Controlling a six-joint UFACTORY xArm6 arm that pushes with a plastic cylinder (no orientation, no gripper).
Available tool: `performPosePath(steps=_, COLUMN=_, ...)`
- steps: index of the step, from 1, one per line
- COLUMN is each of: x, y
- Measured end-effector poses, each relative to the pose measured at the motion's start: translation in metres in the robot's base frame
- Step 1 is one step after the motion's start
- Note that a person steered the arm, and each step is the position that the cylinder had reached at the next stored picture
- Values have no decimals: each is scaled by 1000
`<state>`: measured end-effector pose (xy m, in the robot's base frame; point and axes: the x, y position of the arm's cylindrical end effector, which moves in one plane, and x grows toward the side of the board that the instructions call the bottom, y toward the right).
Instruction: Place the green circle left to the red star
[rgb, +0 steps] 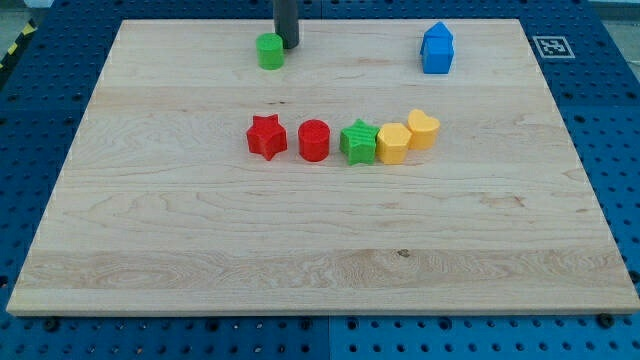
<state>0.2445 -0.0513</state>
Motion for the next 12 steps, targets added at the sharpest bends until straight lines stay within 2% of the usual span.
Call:
performPosePath(steps=2, x=21, y=-8)
performPosePath(steps=7, x=73, y=-91)
performPosePath(steps=10, x=75, y=-95)
performPosePath(steps=12, x=80, y=-131)
